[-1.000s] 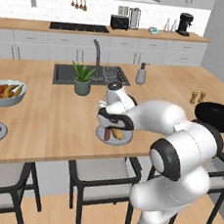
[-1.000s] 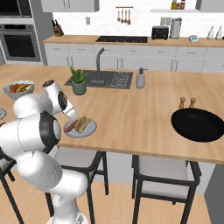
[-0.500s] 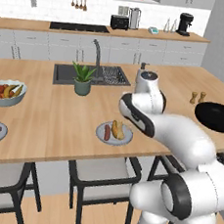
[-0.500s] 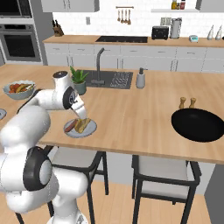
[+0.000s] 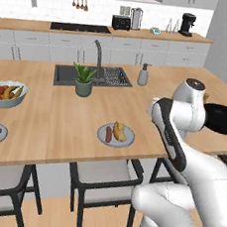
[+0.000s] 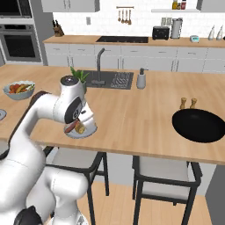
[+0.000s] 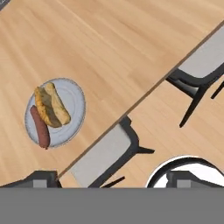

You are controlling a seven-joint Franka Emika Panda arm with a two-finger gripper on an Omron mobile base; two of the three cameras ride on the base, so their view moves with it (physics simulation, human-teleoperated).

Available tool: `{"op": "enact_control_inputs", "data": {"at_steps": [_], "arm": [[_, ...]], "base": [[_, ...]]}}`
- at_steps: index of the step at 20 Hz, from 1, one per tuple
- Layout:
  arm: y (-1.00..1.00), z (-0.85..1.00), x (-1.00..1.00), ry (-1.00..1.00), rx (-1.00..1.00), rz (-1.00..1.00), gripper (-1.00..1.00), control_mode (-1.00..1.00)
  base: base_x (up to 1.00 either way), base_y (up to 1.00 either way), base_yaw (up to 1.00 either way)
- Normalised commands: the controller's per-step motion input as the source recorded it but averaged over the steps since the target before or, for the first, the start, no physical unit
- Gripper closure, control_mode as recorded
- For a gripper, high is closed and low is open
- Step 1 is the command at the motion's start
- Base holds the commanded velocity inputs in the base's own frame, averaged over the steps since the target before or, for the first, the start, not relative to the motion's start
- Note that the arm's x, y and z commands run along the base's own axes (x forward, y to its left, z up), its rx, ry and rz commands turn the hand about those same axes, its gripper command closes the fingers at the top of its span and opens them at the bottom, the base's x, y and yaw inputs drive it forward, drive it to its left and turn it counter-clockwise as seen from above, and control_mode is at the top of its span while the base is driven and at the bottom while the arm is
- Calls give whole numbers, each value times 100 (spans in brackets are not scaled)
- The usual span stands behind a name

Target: Place one bun and one sausage from the bowl on each plate.

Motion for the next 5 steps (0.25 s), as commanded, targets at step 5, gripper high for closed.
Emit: {"op": "enact_control_inputs", "data": {"at_steps": [5], "arm": [[0, 100, -97, -8, 0, -1, -100, -100]], "base": [[0, 0, 0]]}}
